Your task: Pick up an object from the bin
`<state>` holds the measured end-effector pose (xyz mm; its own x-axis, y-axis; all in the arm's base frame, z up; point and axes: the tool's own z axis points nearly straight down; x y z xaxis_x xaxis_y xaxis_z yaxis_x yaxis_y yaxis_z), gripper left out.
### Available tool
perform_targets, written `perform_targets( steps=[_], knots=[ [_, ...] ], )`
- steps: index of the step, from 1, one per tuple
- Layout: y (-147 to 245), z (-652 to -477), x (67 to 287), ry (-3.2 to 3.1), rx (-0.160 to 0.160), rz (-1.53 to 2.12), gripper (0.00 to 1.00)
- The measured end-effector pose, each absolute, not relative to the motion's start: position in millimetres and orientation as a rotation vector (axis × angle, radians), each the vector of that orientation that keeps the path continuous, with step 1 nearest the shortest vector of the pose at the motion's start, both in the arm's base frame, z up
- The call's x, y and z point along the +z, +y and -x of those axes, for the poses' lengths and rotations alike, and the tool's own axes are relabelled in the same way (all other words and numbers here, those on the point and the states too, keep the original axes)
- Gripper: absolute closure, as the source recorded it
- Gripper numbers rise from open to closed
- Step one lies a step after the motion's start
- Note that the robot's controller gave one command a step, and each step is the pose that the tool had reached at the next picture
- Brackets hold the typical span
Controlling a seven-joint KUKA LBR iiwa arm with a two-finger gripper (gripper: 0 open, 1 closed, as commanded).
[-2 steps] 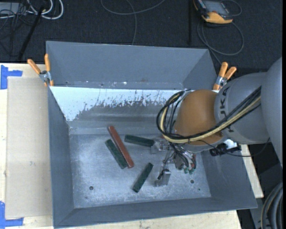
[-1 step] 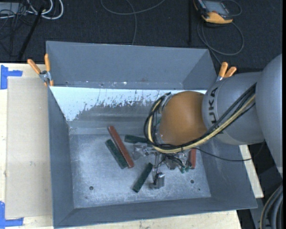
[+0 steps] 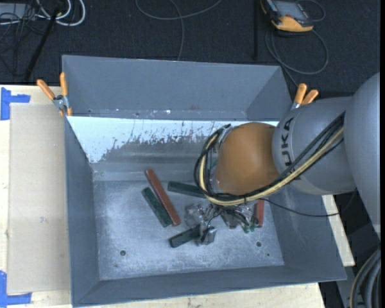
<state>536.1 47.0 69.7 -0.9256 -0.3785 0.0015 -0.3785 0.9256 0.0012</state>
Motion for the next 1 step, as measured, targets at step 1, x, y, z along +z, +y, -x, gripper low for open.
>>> perform_targets(
  steps=[1],
  knots=[
    [20.2,-541.6,279.1,-3.060,0.003,-0.753,1.00]
  ],
)
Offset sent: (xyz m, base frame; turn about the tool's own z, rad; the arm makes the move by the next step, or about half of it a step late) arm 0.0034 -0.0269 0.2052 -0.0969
